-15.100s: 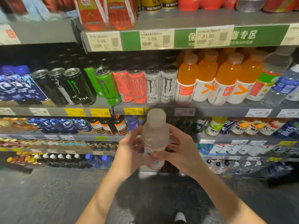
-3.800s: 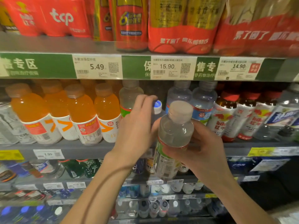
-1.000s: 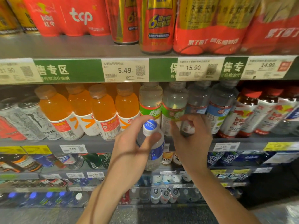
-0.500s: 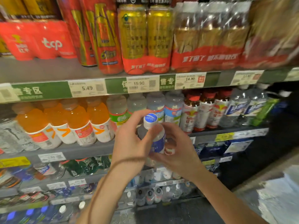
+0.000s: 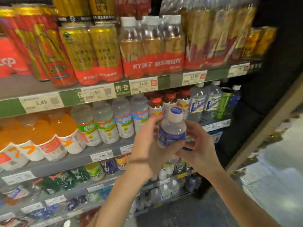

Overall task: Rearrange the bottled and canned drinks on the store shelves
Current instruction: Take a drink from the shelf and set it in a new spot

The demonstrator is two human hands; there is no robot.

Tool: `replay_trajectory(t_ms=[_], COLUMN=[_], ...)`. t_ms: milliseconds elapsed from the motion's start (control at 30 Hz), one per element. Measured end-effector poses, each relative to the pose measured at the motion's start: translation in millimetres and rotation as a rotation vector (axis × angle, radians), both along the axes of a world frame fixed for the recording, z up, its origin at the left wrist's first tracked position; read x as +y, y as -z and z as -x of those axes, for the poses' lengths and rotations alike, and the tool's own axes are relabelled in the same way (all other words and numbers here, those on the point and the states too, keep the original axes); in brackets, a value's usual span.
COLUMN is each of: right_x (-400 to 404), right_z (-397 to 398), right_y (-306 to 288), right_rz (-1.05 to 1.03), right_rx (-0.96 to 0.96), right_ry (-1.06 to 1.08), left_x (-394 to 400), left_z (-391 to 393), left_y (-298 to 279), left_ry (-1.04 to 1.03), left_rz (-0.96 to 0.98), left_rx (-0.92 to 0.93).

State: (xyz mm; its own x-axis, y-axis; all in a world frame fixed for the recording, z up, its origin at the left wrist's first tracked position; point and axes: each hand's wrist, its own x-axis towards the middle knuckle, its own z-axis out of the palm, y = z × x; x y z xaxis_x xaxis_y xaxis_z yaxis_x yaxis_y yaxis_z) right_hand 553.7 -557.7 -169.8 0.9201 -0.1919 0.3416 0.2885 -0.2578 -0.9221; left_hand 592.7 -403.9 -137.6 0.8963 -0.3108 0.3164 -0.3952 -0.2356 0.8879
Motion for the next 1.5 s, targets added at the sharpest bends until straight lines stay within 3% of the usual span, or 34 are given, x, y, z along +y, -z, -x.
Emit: replay_trajectory(t_ms=[467, 700, 833, 1000, 1100, 1267, 1500], right_x=[-171, -227, -251, -281, -293, -307, -316], right_z=[-15, -26, -32, -40, -39, -43, -50], right_y=[1, 20, 26, 33, 38, 42, 43], right_rz=[0.012, 0.007, -0.038, -0.086, -0.069, -0.106, -0.104], right_rx=[0.004, -0.023, -0.003, 0.008, 0.049, 0.082, 0.084], right_ry=[-0.137, -0.03, 0.036, 0.158, 0.231, 0.253, 0.227], left_x=[-178, -232, -253, -278, -300, -336, -362], left_z=[3, -3, -21, -56, -79, -115, -118], left_y=[3, 11, 19, 18, 12, 7, 4], left_ry=[-0.279, -0.238, -0.225, -0.251, -0.177, -0.061, -0.085], left_rz=[0.073, -0.005, 0.053, -0.385, -0.654, -0.852, -0.972], left_rx=[-0.067, 0.007, 0.092, -0.179, -0.229, -0.216, -0.173])
